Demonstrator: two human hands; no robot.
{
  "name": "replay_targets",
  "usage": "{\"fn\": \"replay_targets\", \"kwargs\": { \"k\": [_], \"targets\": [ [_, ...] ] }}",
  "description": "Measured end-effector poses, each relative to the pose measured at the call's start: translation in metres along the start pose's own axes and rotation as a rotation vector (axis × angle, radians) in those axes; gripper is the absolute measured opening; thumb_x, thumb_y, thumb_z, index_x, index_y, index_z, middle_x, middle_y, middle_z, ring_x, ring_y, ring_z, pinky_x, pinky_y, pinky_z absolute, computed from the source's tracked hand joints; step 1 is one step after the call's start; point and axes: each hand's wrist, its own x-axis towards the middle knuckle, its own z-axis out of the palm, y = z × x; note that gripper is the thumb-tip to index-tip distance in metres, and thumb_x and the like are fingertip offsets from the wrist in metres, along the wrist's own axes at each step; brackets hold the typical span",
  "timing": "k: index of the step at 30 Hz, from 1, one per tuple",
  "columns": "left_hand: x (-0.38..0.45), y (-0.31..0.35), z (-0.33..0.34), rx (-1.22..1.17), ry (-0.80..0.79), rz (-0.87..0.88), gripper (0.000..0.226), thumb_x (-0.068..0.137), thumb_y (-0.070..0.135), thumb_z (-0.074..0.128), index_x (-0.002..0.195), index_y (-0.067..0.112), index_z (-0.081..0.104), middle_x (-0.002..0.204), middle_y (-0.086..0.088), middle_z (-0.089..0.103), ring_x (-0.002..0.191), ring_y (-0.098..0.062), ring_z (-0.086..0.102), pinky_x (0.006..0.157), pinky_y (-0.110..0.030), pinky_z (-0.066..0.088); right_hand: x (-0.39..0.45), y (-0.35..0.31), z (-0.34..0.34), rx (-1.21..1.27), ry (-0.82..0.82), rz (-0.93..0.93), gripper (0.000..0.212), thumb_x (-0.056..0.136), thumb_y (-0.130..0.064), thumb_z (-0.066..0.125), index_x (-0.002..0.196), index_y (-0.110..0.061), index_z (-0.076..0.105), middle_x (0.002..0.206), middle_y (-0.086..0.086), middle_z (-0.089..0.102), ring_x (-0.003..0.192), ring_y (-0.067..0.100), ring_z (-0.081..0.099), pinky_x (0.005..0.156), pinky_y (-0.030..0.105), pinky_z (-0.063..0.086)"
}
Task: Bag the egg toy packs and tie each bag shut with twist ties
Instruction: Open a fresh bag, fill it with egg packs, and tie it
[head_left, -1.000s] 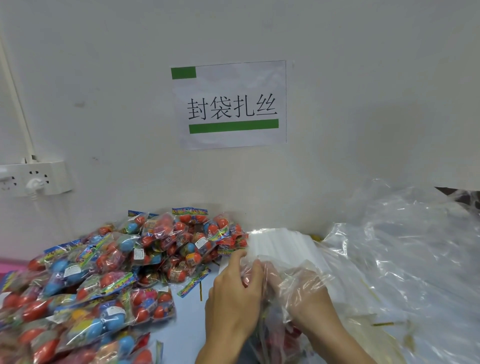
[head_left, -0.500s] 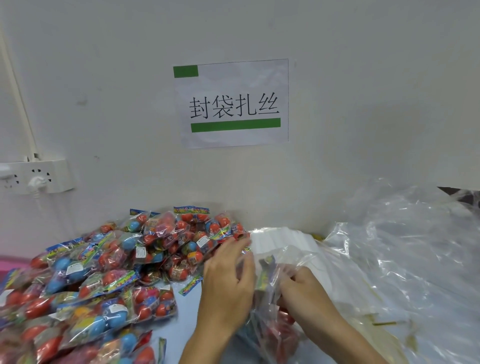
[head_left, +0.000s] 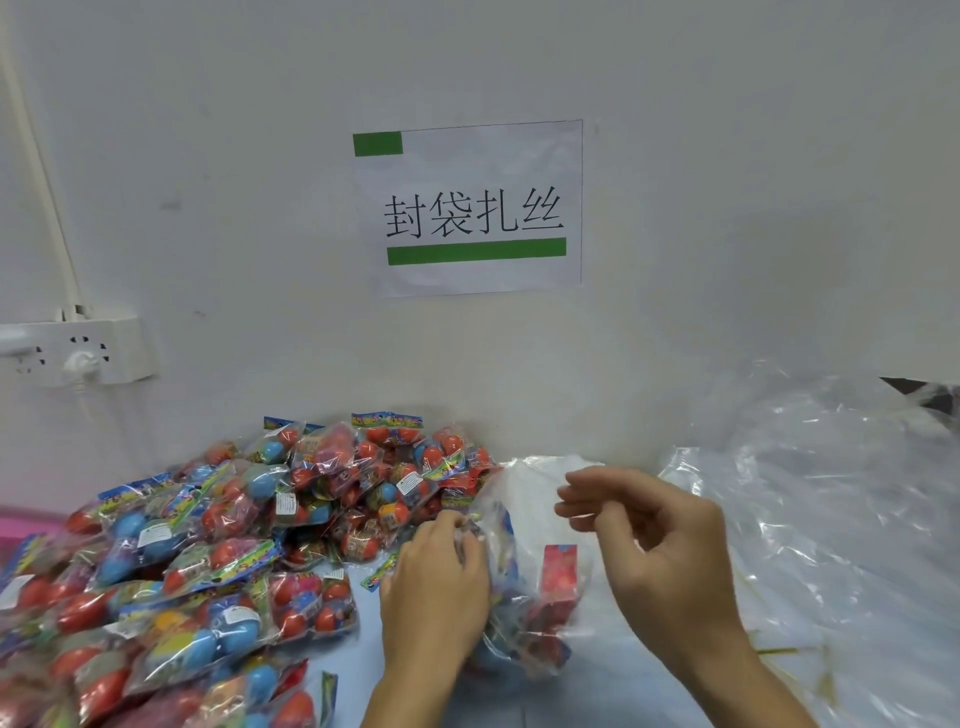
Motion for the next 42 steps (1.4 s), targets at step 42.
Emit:
{"fn": "replay_targets", "kwargs": {
  "k": [42],
  "targets": [
    [-0.004, 0.029, -0.02, -0.672, 0.421, 0.167, 0.035, 0.104, 0.034, 0.045, 0.076, 0.024, 0.061, 0.064, -0.003, 0.055, 0.05, -0.006, 0.04, 0.048, -0.019, 0.032, 0.004, 0.034, -0.013, -0.113, 0.092, 0.237, 0.027, 0.091, -0.012, 0.069, 0.065, -0.02, 0.069, 0.064, -0.005, 0.067, 0.062, 0.011, 0.062, 0.064, 0.021, 0.049]
  ]
}}
